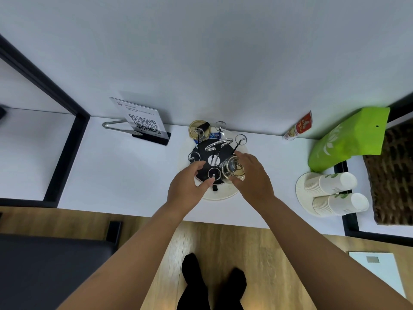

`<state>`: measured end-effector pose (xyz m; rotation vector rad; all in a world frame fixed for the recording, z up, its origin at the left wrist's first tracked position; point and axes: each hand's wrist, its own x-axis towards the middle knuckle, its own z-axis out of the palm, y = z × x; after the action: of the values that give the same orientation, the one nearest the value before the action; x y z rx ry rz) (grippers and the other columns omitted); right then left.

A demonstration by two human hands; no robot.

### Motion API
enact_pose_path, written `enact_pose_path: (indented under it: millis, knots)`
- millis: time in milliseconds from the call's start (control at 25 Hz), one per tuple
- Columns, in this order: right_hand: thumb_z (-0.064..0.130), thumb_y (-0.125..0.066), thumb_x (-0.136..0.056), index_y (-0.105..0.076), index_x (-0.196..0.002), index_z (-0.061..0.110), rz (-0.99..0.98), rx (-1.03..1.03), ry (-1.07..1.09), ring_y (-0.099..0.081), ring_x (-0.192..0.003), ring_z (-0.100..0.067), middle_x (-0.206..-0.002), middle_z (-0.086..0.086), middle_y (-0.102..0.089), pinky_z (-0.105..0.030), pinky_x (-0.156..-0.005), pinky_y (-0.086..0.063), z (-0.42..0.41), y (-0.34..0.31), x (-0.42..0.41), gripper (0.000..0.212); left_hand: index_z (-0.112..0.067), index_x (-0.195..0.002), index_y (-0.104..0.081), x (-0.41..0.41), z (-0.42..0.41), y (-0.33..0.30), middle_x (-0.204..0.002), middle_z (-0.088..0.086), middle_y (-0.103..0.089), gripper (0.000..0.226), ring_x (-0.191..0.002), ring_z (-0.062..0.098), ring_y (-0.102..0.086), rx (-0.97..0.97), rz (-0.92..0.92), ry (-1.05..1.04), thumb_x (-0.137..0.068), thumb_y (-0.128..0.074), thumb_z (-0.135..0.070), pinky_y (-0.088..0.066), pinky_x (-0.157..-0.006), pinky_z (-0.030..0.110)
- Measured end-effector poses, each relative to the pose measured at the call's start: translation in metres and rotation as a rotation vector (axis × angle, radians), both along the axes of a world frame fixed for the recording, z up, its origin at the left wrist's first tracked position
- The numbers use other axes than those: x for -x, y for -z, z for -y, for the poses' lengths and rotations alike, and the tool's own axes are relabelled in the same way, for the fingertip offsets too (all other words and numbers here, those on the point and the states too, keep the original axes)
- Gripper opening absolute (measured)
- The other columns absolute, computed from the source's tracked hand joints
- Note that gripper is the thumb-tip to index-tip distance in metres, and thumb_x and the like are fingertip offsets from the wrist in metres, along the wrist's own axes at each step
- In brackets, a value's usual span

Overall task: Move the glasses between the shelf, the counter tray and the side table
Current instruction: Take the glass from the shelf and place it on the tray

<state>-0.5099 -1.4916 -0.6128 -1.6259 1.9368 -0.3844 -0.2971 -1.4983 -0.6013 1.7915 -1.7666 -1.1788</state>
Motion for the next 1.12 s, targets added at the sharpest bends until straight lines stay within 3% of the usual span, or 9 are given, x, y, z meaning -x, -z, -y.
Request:
enact_pose_path:
  millis: [680, 920, 1120]
  knots:
    - [0.023, -0.08, -0.084, -0.045, -0.154, 0.025, 0.0, 0.014, -0.004, -0.05, -0.132, -0.029, -0.146, -0.002, -0.052, -0.042, -0.102, -0.049, 0.003, -0.002, 0.009, 0.079, -0.031, -0.144, -0.053, -0.003, 0.0, -0.003, -0.139, -0.011, -0.064, 0.06, -0.124, 0.01, -0.06, -0.023, 0.0, 0.013, -0.09, -0.079, -0.039, -0.049, -0.103, 0.034]
    - [0.027, -0.08, -0.085, -0.038, -0.158, 0.029, -0.009, -0.004, 0.013, -0.035, -0.147, -0.026, -0.159, -0.003, -0.04, -0.043, -0.107, -0.044, -0.001, -0.008, 0.007, 0.084, -0.031, -0.143, -0.053, -0.006, -0.002, -0.003, -0.133, -0.011, -0.066, 0.059, -0.12, 0.008, -0.061, -0.04, 0.0, 0.02, -0.09, -0.078, -0.04, -0.05, -0.102, 0.033]
    - [0.02, -0.078, -0.084, -0.039, -0.158, 0.027, -0.039, 0.046, 0.004, -0.026, -0.153, -0.026, -0.162, -0.008, -0.037, -0.05, -0.111, -0.045, -0.008, -0.023, 0.0, 0.084, -0.028, -0.135, -0.062, -0.017, -0.001, -0.013, -0.118, -0.014, -0.073, 0.042, -0.112, 0.003, -0.064, 0.046, 0.012, -0.028, -0.095, -0.071, -0.04, -0.054, -0.1, 0.039]
